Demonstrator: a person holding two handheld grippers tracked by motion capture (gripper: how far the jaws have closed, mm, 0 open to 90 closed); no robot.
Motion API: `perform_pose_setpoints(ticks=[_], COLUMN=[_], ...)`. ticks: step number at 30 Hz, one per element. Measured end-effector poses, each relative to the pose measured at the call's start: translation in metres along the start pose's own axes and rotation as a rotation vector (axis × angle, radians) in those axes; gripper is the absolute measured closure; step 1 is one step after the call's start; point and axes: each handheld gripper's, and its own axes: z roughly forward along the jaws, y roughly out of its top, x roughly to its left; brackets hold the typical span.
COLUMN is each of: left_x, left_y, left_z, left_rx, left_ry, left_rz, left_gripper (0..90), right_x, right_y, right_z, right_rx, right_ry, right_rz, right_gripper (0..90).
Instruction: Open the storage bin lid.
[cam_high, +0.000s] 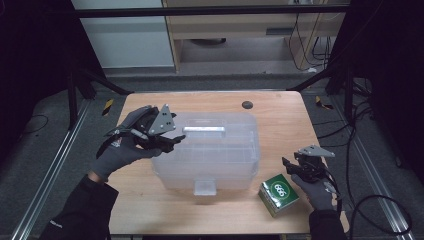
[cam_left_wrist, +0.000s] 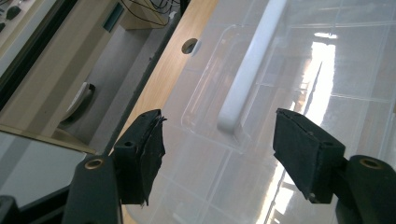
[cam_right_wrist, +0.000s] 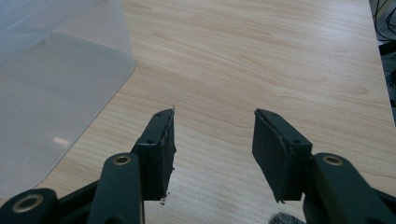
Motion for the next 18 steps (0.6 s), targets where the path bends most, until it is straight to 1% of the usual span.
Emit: perform_pose_setpoints(ticks=[1, 2, 5, 7, 8, 9, 12, 14, 18], left_x=[-0.001, -0.002, -0.004, -0.006, -0.006, -0.007, -0.009, -0.01, -0.013], left_y=[0.001, 0.003, 0.007, 0.01, 0.01, 0.012, 0.014, 0.016, 0.019], left_z=[0.001, 0.003, 0.007, 0.011, 0.011, 0.013, 0.017, 0.019, 0.024], left_rx=[0.003, 0.016, 0.03, 0.054, 0.054, 0.061, 0.057, 0.065, 0.104], left_ry=[-0.002, -0.003, 0.008, 0.013, 0.013, 0.016, 0.017, 0.022, 0.036], left_rz=[0.005, 0.022, 0.038, 0.057, 0.057, 0.069, 0.082, 0.09, 0.129], left_gripper=[32.7, 32.7, 32.9, 33.4, 33.5, 33.5, 34.3, 35.3, 37.6], right_x=[0.0, 0.0, 0.0, 0.0, 0.0, 0.0, 0.0, 0.0, 0.0], right_y=[0.0, 0.0, 0.0, 0.0, 0.0, 0.0, 0.0, 0.0, 0.0], right_z=[0.0, 0.0, 0.0, 0.0, 0.0, 0.0, -0.001, 0.0, 0.0], right_rx=[0.0, 0.0, -0.001, -0.003, -0.003, -0.003, -0.003, -0.003, 0.002], right_ry=[0.0, 0.001, 0.003, 0.0, 0.0, 0.0, 0.002, 0.002, 0.004], right_rz=[0.0, 0.0, 0.001, -0.005, -0.005, -0.005, -0.002, -0.003, -0.001], right_gripper=[49.0, 48.9, 48.9, 49.0, 49.0, 49.0, 49.0, 49.0, 49.0])
